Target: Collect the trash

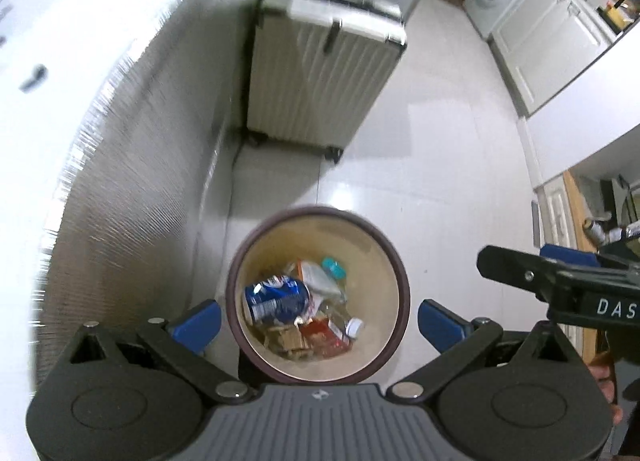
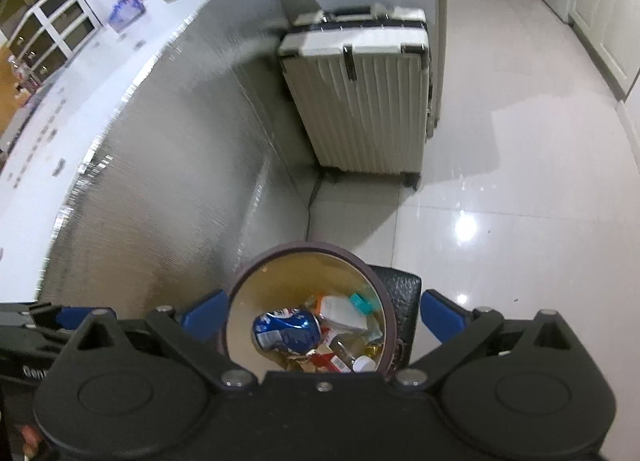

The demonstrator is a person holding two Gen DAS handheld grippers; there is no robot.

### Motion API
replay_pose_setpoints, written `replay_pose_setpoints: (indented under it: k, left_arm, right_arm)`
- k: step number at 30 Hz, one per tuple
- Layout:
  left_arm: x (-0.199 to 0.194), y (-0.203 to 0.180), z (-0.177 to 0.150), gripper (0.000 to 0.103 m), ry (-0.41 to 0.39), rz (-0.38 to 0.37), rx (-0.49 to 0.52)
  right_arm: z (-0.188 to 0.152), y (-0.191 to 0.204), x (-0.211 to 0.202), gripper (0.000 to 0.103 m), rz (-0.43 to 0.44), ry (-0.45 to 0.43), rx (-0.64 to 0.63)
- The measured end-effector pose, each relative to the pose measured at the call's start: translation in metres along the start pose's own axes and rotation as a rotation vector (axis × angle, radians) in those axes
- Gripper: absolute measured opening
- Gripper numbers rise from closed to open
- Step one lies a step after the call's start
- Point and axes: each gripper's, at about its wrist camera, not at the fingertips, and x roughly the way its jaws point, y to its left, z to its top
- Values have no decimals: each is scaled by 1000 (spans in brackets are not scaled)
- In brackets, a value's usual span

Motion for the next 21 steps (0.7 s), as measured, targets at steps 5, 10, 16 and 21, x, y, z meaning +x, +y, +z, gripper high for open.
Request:
replay_pose_setpoints:
  k: [5,10,16,21]
  left_arm:
    - [-42,3,-3,103,-75,7,11]
    - [-84,8,-10,103,-149,23,64]
    - [-140,26,-34,103,-236,67,107]
    - [-181,47,-61,103,-259,83,108]
  right_arm:
    - [2,14,-35,103,-25,-51,-5]
    - [-4,28,-73,103,-45,-105,-6]
    - [-29,57,-117,103,-65,-163,22]
    - [-62,87,-148,103,-83,-199,34]
